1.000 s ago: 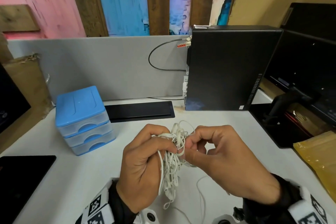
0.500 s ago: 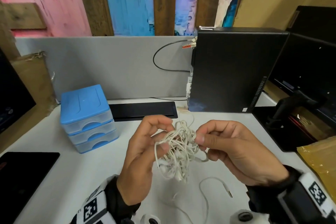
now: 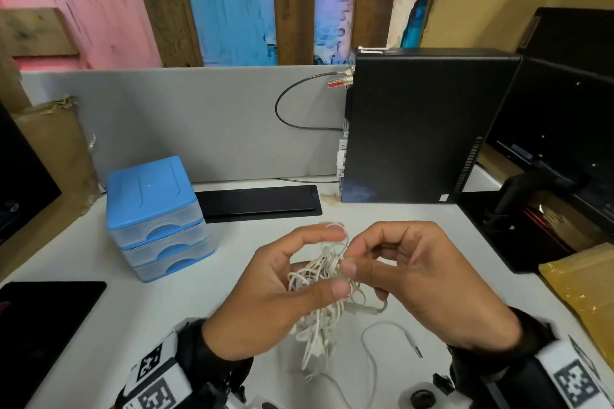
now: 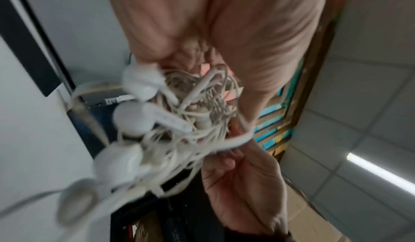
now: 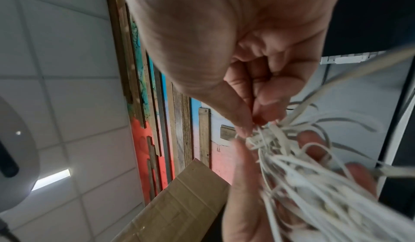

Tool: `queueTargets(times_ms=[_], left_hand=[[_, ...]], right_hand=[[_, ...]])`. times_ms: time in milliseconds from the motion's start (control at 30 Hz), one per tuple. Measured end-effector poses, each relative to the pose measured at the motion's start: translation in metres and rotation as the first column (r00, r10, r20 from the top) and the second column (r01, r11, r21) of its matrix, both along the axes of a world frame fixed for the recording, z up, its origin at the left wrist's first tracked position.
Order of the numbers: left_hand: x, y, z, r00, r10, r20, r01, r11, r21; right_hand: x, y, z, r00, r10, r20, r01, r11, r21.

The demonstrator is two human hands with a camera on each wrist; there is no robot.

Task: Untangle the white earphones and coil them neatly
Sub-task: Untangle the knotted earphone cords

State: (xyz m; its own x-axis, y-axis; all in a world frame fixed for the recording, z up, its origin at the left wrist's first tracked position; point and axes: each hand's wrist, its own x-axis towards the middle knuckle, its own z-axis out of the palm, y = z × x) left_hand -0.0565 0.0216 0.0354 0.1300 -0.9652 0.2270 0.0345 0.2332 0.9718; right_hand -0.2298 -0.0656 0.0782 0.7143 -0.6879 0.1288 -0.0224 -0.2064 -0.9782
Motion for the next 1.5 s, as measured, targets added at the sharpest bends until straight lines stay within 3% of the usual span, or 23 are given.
queueTargets(times_ms=[300, 433, 600, 667, 867, 933, 1033, 1133, 1333, 1433, 1500], left_hand=[[0.02, 0.003, 0.008, 0.993, -0.111, 0.042, 0.112, 0.993, -0.024], [0.027, 0.004, 0.01, 0.992, -0.046, 0.118, 0.048, 0.999, -0.013], [0.024, 0.006, 0.009, 0.909, 0.035, 0.415, -0.035, 0.999, -0.008], [0.023, 0.006, 0.009, 0.881, 0.07, 0.468, -0.052, 0.997, -0.051], [0.023, 0.005, 0.01, 0.95, 0.077, 0.302, -0.067, 0.997, -0.041], [0.021, 0.005, 0.01, 0.969, 0.061, 0.24, -0.064, 0.998, 0.002], [0.016, 0.005, 0.009, 0.975, 0.036, 0.22, -0.043, 0.999, 0.025], [0.016, 0.006, 0.012, 0.987, 0.028, 0.158, -0.033, 0.999, 0.032], [0.012, 0.005, 0.018, 0.997, 0.061, 0.044, -0.063, 0.997, 0.035], [0.011, 0.004, 0.021, 0.996, 0.081, 0.042, -0.084, 0.994, 0.073], [0.011, 0.004, 0.022, 0.997, 0.072, 0.014, -0.073, 0.992, 0.101]], right_hand=[[0.0, -0.013, 0.0, 0.996, 0.068, 0.053, -0.079, 0.962, 0.262], [0.001, -0.02, -0.003, 0.997, 0.062, 0.054, -0.078, 0.926, 0.369], [0.005, -0.014, -0.005, 0.998, 0.054, 0.014, -0.056, 0.953, 0.297], [0.005, -0.012, -0.004, 0.999, 0.045, 0.005, -0.045, 0.967, 0.252], [0.004, -0.015, -0.007, 0.996, -0.012, 0.086, -0.011, 0.967, 0.254], [0.006, -0.01, -0.01, 0.997, -0.051, 0.053, 0.047, 0.996, 0.074], [0.007, 0.002, -0.012, 0.992, -0.109, -0.069, 0.088, 0.963, -0.254], [0.005, 0.005, -0.009, 0.99, -0.109, -0.084, 0.071, 0.93, -0.361], [0.009, 0.001, -0.014, 0.958, -0.286, 0.029, 0.28, 0.907, -0.315], [0.013, 0.0, -0.018, 0.955, -0.295, 0.039, 0.296, 0.923, -0.247], [0.013, -0.001, -0.017, 0.967, -0.244, 0.075, 0.251, 0.963, -0.1]])
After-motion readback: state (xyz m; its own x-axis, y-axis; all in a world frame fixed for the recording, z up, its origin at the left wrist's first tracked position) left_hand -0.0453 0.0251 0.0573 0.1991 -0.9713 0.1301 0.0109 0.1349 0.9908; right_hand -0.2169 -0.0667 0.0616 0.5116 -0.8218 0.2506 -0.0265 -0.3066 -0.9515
